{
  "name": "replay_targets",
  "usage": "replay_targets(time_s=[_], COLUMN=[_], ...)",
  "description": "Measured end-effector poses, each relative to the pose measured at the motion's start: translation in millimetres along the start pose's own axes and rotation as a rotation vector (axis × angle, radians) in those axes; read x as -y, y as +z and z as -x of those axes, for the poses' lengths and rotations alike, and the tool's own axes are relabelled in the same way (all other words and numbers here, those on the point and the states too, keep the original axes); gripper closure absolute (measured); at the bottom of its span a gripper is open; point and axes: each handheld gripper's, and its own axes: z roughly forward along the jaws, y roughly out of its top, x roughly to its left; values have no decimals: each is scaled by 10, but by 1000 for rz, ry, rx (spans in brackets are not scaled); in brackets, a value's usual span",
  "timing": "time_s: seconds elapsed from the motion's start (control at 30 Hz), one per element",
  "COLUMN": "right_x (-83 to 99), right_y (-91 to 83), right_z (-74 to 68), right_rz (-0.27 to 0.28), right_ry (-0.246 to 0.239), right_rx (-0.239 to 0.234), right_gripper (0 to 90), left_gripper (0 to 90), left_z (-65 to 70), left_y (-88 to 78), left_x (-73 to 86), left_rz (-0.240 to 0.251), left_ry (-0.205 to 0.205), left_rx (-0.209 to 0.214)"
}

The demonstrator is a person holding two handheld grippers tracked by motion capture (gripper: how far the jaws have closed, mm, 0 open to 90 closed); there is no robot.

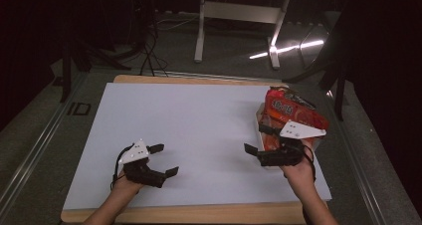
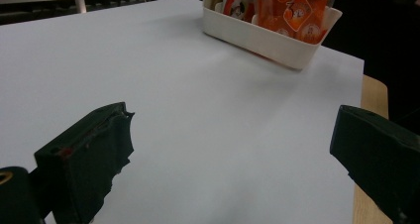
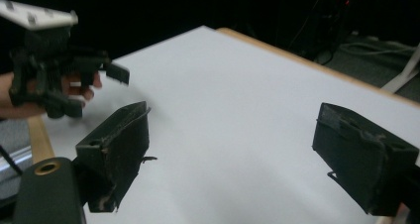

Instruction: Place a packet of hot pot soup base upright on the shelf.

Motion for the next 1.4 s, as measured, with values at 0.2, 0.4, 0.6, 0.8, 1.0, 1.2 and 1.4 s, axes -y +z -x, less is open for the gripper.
replay_targets(time_s=[0.2, 0.4, 0.6, 0.8, 1.0, 1.2, 1.4], right_x=[215, 414, 531, 598, 662, 713, 755], right_y=[152, 214, 196, 171, 153, 147, 176], right_z=[-44, -100, -135, -137, -130, -100, -70], right_rz=[-30, -47, -46, -55, -78, -94, -102], right_ry=[44, 30, 27, 33, 17, 12, 22], right_rx=[-42, -34, -57, -38, -42, -31, -25], right_gripper=[142, 137, 137, 137, 139, 139, 139], left_gripper=[27, 27, 27, 27, 27, 27, 27], left_z=[7, 11, 25, 13, 0, -6, 18], left_y=[-9, -3, 0, -1, -1, 2, 26], left_x=[-1, 2, 4, 14, 21, 39, 58], left_rz=[2, -4, -5, -9, -3, -7, -19], left_ry=[1, 3, 9, 8, 8, 8, 13], left_rx=[0, 2, 6, 5, 6, 0, 8])
